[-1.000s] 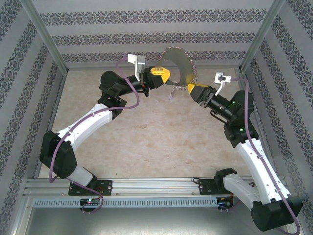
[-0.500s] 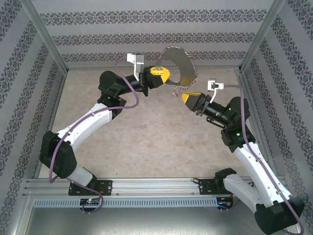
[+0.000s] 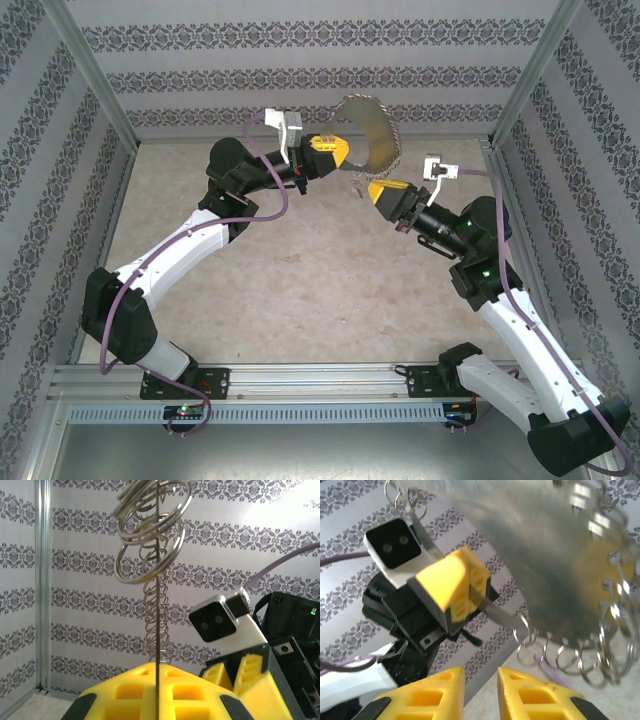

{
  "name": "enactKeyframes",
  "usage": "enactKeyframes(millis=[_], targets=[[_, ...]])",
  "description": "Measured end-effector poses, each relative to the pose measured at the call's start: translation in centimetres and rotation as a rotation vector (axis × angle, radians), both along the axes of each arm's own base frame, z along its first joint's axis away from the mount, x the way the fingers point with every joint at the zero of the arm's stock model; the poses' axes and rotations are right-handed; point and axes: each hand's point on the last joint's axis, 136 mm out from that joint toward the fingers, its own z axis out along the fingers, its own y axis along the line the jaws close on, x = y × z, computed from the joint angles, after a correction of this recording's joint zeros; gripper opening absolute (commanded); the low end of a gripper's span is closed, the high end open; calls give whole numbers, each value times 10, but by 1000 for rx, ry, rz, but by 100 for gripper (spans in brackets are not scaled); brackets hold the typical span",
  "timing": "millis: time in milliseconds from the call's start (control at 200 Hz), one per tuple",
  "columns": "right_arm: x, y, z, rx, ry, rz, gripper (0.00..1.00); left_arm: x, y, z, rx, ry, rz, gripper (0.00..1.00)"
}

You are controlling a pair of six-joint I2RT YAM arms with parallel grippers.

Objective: Put the keys on the keyring

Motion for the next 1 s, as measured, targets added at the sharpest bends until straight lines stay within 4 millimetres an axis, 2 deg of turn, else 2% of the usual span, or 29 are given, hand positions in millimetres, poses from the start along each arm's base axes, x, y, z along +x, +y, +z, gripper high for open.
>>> enactKeyframes(millis=[220, 515, 829, 999], targets=[[24, -3, 5, 76, 53, -49, 26, 9, -2, -10, 23, 18, 33, 0], [28, -10, 18, 159, 67, -70, 26, 15, -1, -10, 25, 25, 55, 0], [30, -7, -3, 169, 127, -53, 27, 14, -1, -3, 17, 11, 60, 0], [28, -5, -8, 168, 139, -32, 27, 14, -1, -3, 17, 12, 60, 0]])
